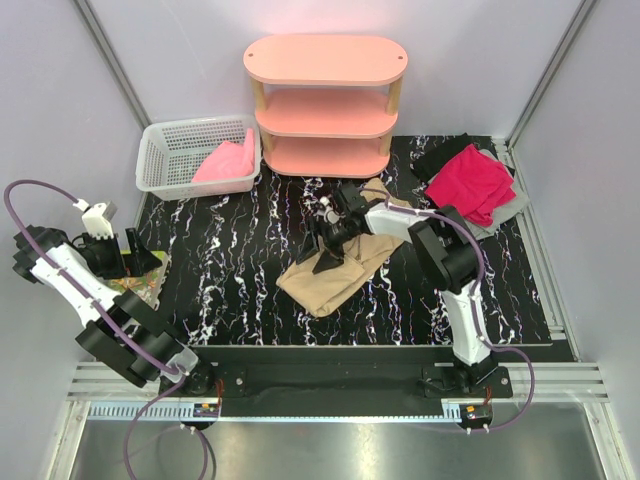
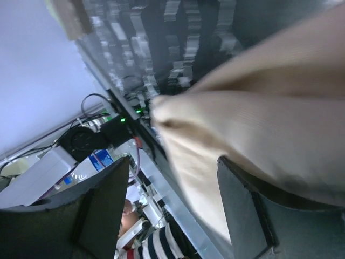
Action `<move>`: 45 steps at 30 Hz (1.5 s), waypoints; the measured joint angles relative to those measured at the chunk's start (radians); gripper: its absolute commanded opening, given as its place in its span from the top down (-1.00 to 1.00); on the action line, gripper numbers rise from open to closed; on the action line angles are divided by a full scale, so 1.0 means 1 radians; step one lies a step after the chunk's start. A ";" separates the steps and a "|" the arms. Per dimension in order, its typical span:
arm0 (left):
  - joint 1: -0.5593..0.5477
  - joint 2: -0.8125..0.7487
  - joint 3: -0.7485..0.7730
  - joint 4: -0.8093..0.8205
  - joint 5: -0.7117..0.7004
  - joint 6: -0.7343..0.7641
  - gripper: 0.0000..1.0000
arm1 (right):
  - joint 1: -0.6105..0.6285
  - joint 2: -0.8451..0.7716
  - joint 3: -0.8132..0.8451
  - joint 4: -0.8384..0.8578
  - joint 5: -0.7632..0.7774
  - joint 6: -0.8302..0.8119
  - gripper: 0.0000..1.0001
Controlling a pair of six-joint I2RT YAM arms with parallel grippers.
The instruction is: Fold and stack the t-shirts
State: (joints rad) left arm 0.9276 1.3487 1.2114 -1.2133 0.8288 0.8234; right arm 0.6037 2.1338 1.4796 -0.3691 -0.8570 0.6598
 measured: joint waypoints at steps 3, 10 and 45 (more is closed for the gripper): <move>0.000 -0.004 0.000 -0.003 0.000 0.010 -0.96 | -0.011 0.070 -0.038 0.029 -0.011 0.008 -0.48; -0.001 -0.004 0.000 -0.015 -0.001 0.019 -0.97 | -0.021 0.064 -0.053 0.022 -0.050 0.003 -0.73; -0.019 0.010 0.016 -0.071 0.001 0.018 -0.98 | 0.113 -0.201 -0.204 -0.236 0.247 -0.175 -0.99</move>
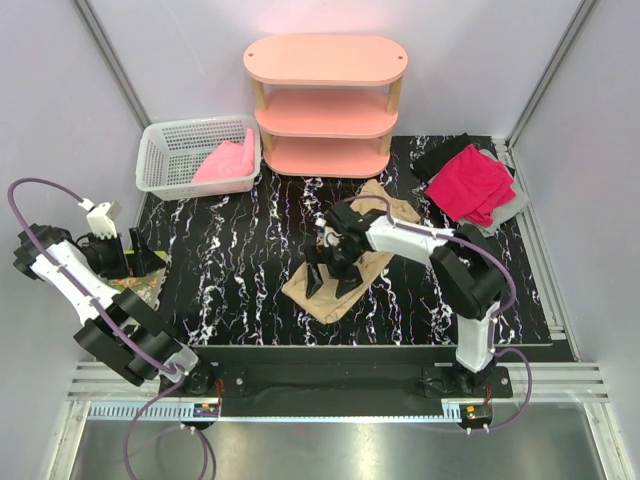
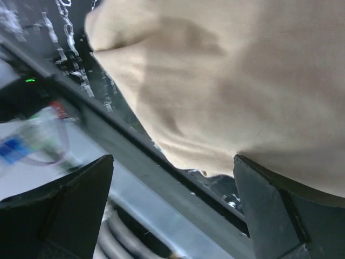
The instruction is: Fold and stack the t-shirts
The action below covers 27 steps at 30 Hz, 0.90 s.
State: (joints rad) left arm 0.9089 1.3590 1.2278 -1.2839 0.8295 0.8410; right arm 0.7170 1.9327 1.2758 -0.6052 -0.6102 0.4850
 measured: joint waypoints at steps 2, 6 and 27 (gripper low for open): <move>-0.003 0.000 0.004 -0.001 0.000 0.000 -0.98 | 0.066 -0.024 0.089 -0.098 0.156 -0.044 -0.99; -0.005 0.000 0.009 -0.002 0.000 -0.003 -0.98 | 0.256 -0.069 0.227 -0.203 0.523 -0.121 -0.99; -0.005 0.032 0.023 -0.002 0.000 -0.026 -0.98 | 0.618 0.241 0.361 -0.336 1.337 -0.269 -0.99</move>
State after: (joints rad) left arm 0.9043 1.3907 1.2510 -1.2858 0.8299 0.8150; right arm 1.3354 2.1735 1.6367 -0.9417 0.7273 0.2157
